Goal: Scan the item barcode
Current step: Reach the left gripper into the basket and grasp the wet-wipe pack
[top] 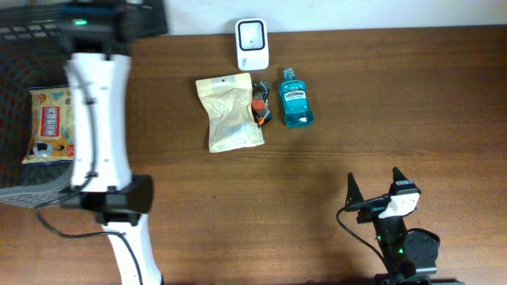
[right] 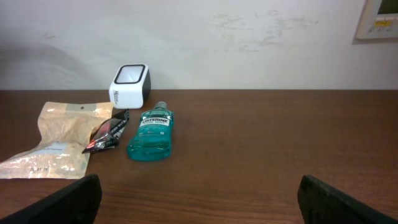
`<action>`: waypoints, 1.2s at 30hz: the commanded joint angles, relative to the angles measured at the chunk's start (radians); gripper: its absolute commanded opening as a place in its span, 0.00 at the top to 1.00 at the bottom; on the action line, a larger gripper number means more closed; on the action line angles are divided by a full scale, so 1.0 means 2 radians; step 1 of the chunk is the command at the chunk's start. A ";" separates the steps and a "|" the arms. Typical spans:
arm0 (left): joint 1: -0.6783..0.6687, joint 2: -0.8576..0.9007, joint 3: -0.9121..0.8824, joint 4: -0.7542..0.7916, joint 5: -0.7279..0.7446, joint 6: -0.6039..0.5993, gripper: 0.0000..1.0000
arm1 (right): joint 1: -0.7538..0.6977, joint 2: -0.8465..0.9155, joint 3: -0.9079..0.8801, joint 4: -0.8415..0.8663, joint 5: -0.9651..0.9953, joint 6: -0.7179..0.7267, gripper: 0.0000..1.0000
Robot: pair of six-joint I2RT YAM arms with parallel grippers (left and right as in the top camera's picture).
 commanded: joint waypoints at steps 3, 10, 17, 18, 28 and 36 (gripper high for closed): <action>0.171 0.000 -0.005 -0.025 -0.010 -0.003 0.02 | -0.003 -0.003 -0.005 0.000 0.001 0.002 0.02; 0.243 0.001 -0.165 0.044 0.012 0.082 0.01 | -0.003 -0.003 -0.005 0.000 0.001 0.002 0.02; 0.244 0.003 -0.416 0.224 0.010 0.161 0.00 | -0.003 -0.003 -0.005 0.000 0.001 0.002 0.02; 0.244 0.003 -0.448 0.262 0.011 0.164 0.01 | -0.003 -0.003 -0.005 0.000 0.001 0.002 0.02; 0.244 0.006 -0.608 0.447 0.012 0.210 0.04 | -0.003 -0.003 -0.005 0.000 0.001 0.002 0.02; 0.253 0.002 -0.629 0.438 0.063 0.208 1.00 | -0.003 -0.003 -0.005 0.000 0.001 0.002 0.02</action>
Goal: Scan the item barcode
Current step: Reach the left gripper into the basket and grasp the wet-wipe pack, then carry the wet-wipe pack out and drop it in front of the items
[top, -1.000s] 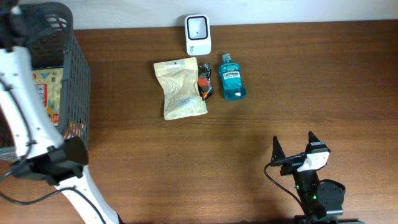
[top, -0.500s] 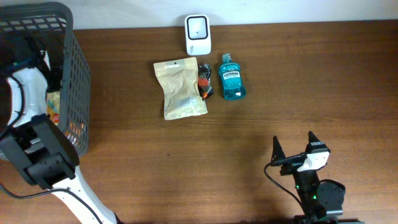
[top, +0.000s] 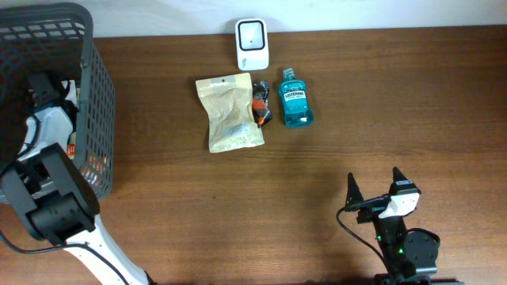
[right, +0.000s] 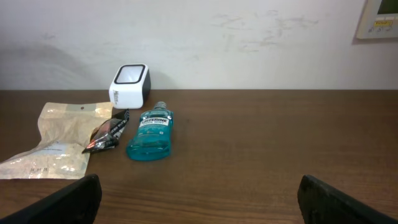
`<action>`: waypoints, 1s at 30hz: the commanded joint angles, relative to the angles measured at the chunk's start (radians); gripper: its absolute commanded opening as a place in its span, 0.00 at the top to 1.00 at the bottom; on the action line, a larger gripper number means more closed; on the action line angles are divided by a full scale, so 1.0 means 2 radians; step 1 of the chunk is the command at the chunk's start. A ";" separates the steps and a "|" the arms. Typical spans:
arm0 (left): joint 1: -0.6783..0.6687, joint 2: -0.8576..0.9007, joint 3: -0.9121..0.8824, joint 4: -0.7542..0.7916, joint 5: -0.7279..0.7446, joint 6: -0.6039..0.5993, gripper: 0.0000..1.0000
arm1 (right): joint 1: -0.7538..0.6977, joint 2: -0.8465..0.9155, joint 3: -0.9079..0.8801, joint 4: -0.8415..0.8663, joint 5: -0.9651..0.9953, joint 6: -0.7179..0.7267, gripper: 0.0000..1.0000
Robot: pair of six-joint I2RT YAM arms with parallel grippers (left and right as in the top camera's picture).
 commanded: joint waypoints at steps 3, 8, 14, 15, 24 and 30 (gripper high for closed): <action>0.005 -0.008 -0.002 -0.037 0.026 -0.027 1.00 | -0.003 -0.003 -0.005 0.000 0.001 0.002 0.02; 0.005 -0.127 0.019 -0.034 0.129 -0.069 1.00 | -0.003 -0.003 -0.005 0.000 0.001 0.002 0.02; 0.004 -0.290 0.019 -0.032 0.176 -0.167 1.00 | -0.003 -0.003 -0.005 0.000 0.001 0.002 0.02; 0.004 -0.316 0.019 -0.032 0.191 -0.167 1.00 | -0.003 -0.003 -0.005 0.000 0.001 0.002 0.02; -0.045 -0.481 0.019 -0.037 0.377 -0.206 1.00 | -0.003 -0.003 -0.005 0.000 0.001 0.002 0.02; -0.238 -0.432 0.019 -0.168 0.299 -0.206 1.00 | -0.003 -0.003 -0.005 0.000 0.001 0.002 0.02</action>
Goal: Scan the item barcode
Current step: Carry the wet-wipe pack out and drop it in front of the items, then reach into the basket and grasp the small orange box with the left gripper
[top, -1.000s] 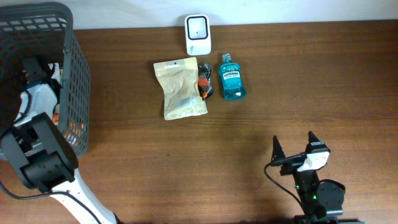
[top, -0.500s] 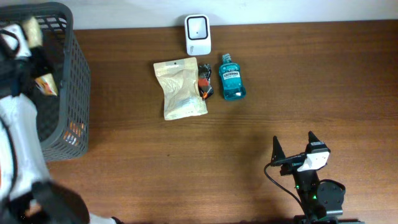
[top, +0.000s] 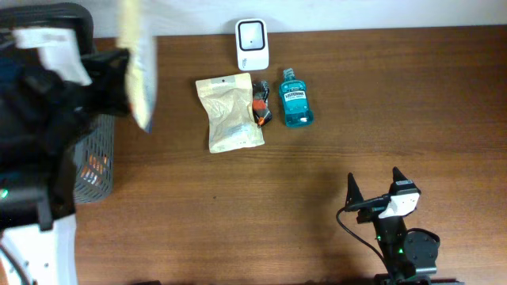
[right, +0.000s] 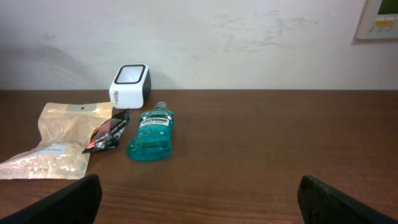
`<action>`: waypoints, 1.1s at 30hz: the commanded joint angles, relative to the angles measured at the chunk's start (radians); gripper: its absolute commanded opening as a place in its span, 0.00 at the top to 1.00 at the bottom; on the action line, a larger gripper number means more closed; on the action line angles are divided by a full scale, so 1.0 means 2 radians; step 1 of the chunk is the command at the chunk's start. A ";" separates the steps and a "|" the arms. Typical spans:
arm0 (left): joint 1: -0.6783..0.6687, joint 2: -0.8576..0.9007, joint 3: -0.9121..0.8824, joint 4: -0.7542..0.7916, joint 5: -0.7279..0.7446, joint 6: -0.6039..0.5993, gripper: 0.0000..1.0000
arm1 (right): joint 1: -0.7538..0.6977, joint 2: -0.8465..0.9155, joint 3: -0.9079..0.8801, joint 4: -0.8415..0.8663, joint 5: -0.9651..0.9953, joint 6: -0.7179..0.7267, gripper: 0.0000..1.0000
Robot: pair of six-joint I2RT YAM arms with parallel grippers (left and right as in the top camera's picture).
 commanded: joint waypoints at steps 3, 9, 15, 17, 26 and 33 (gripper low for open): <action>-0.147 0.093 0.002 -0.093 -0.148 -0.003 1.00 | -0.003 -0.003 -0.005 0.000 0.001 0.002 0.02; -0.240 0.246 0.002 -0.109 -0.258 -0.020 1.00 | -0.003 -0.003 -0.005 0.000 0.001 0.002 0.02; -0.277 0.326 0.002 -0.107 -0.258 -0.037 0.36 | -0.003 -0.003 -0.005 0.000 0.001 0.002 0.01; -0.278 0.321 0.018 -0.106 -0.258 -0.037 0.11 | -0.003 -0.003 -0.005 0.000 0.001 0.002 0.02; -0.117 0.269 0.283 -0.200 -0.337 0.005 0.05 | -0.003 -0.003 -0.005 0.000 0.001 0.002 0.02; 0.156 0.293 0.298 -0.272 -0.335 0.004 0.02 | -0.003 -0.003 -0.005 0.000 0.001 0.002 0.02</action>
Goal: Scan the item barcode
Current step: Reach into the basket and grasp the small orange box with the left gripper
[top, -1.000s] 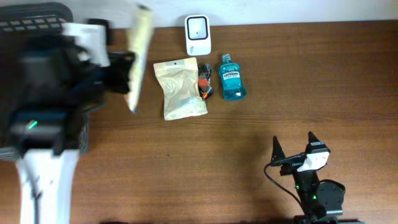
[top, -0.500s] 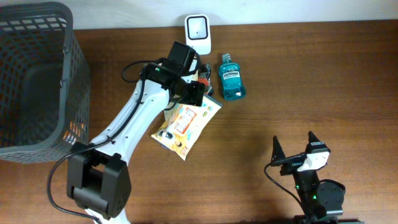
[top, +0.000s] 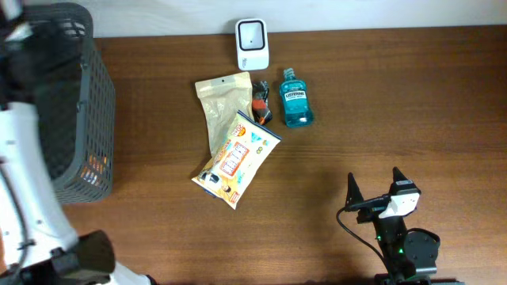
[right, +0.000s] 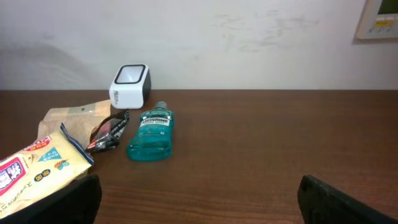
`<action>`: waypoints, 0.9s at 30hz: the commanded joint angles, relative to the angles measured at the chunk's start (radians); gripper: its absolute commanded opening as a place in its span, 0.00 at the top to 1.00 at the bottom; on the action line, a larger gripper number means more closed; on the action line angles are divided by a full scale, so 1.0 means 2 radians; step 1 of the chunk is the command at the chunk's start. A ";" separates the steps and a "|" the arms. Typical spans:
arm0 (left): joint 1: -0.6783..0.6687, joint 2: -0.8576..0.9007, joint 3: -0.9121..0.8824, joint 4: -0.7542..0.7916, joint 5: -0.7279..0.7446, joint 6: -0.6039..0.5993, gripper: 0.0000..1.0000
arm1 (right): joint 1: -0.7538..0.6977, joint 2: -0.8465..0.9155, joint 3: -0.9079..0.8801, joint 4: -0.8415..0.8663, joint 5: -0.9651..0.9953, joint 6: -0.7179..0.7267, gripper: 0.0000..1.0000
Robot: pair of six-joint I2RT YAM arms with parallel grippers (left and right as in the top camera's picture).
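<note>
A yellow-and-white snack bag (top: pixel 236 158) lies flat on the table, its upper end resting on a beige pouch (top: pixel 224 93); it also shows at the lower left of the right wrist view (right: pixel 34 171). The white barcode scanner (top: pixel 252 43) stands at the table's far edge (right: pixel 129 84). My right gripper (top: pixel 374 184) sits open near the front edge, nothing between its fingers (right: pixel 199 199). Only my left arm's white link (top: pixel 24 166) shows, at the left edge; its gripper is out of view.
A blue mouthwash bottle (top: pixel 295 96) lies right of the pouch, with a small dark packet (top: pixel 261 107) between them. A dark wire basket (top: pixel 71 103) stands at the left, something orange inside it. Bare brown tabletop (top: pixel 380 95) stretches to the right.
The snack bag was held up in my left gripper beside the basket; now it lies on the table over the beige pouch, let go. My left arm has drawn back to the left edge.
First the snack bag lay in the basket under my left arm. Then the arm was down inside the basket. Then the bag was in the air right of the basket, held by my left gripper. Now it rests on the table. My right arm stayed still throughout.
</note>
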 commanded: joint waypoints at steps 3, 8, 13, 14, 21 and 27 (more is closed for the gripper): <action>0.109 0.062 -0.005 -0.080 -0.001 0.006 0.08 | -0.003 -0.003 -0.005 0.000 0.001 0.002 0.02; 0.109 0.143 -0.006 -0.138 0.007 0.006 0.13 | -0.003 -0.003 -0.005 0.000 0.001 0.002 0.02; 0.110 0.201 -0.006 -0.194 0.039 0.062 0.27 | -0.003 -0.003 -0.005 0.000 0.001 0.002 0.02; 0.110 0.210 -0.006 -0.207 0.039 0.062 0.27 | -0.003 -0.003 -0.005 0.000 0.001 0.002 0.02; 0.110 0.225 -0.099 -0.199 0.037 0.063 0.26 | -0.003 -0.003 -0.005 0.000 0.001 0.002 0.02; 0.111 0.225 -0.226 -0.129 0.061 0.108 0.28 | -0.003 -0.003 -0.005 0.000 0.001 0.002 0.02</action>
